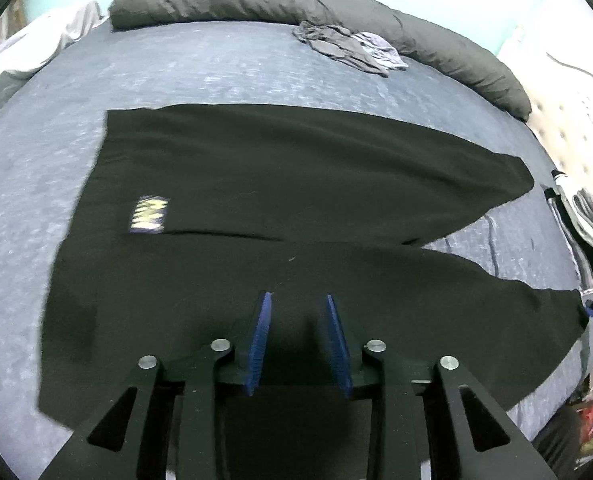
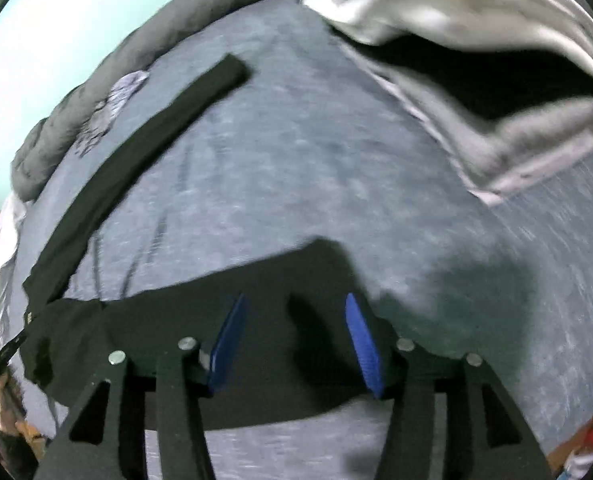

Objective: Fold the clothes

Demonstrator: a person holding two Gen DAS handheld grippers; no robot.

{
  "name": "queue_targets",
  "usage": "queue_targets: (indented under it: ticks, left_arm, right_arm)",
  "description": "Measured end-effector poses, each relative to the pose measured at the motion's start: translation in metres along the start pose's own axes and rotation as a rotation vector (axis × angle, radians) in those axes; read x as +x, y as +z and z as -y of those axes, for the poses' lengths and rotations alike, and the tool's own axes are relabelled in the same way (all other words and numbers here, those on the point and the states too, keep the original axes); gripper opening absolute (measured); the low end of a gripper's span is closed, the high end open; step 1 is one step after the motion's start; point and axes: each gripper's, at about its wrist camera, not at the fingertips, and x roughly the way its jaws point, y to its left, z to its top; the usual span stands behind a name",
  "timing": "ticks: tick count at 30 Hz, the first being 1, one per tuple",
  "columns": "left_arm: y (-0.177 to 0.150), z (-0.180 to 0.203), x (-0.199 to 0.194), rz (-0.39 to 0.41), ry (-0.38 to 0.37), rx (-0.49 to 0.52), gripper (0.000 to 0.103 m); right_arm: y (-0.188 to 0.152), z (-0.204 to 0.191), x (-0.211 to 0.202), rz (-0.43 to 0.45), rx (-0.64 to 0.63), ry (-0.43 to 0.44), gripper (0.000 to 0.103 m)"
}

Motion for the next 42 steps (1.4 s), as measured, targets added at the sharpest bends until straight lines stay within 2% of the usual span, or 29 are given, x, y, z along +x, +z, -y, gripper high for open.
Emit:
queue_targets:
  ticks: [2, 4, 10, 11, 12, 13, 16, 19, 22, 26, 29, 33, 37, 40, 42]
  left_arm:
    - [-0.009, -0.016, -0.007, -0.009, 0.011, -0.034, 0.035]
    - [-0.018, -0.031, -0.015, -0.019, 0.021, -0.069, 0.035]
    - [-0.046, -0.078, -0.037, -0.046, 0.053, -0.172, 0.035]
    - [-0.052, -0.085, -0.04, -0.05, 0.059, -0.188, 0.035]
    - [-0.059, -0.09, -0.041, -0.052, 0.062, -0.202, 0.035]
    - [-0.066, -0.096, -0.041, -0.055, 0.065, -0.216, 0.035]
    - [-0.087, -0.11, -0.042, -0.055, 0.074, -0.249, 0.035]
    - [-0.101, -0.119, -0.046, -0.055, 0.077, -0.27, 0.035]
    - [-0.11, -0.125, -0.047, -0.054, 0.079, -0.29, 0.035]
    - [-0.117, -0.137, -0.045, -0.041, 0.057, -0.341, 0.036]
    - [-0.118, -0.141, -0.046, -0.024, 0.043, -0.376, 0.038]
    - [-0.118, -0.143, -0.045, -0.01, 0.031, -0.399, 0.046]
    - [-0.119, -0.144, -0.043, -0.005, -0.003, -0.432, 0.049]
    - [-0.12, -0.145, -0.039, 0.001, -0.024, -0.463, 0.053]
    - [-0.12, -0.148, -0.035, 0.005, -0.034, -0.485, 0.053]
  right_arm:
    - [-0.003, 0.014, 0.0, 0.011, 0.014, -0.008, 0.055]
    - [-0.006, 0.022, 0.006, 0.001, 0.035, 0.029, 0.055]
    - [-0.02, 0.023, 0.026, -0.04, 0.04, 0.059, 0.055]
    - [-0.022, 0.023, 0.025, -0.035, 0.036, 0.055, 0.052]
    - [-0.025, 0.022, 0.025, -0.029, 0.032, 0.05, 0.034]
    - [-0.025, 0.022, 0.024, -0.023, 0.029, 0.036, 0.021]
    - [-0.027, 0.026, 0.012, 0.014, 0.036, 0.038, 0.007]
    - [-0.024, 0.022, -0.012, 0.094, 0.021, 0.009, 0.006]
    - [-0.023, 0.027, -0.023, 0.122, 0.032, -0.013, 0.005]
    - [-0.03, 0.036, -0.009, 0.059, 0.047, -0.03, 0.006]
    - [-0.036, 0.042, -0.01, 0.067, 0.089, -0.019, 0.014]
    - [-0.041, 0.051, -0.025, 0.065, 0.121, -0.046, 0.018]
    - [-0.049, 0.06, -0.044, 0.064, 0.169, 0.041, 0.027]
    - [-0.058, 0.053, -0.04, 0.008, 0.163, 0.107, 0.038]
    - [-0.064, 0.045, -0.033, -0.029, 0.164, 0.147, 0.04]
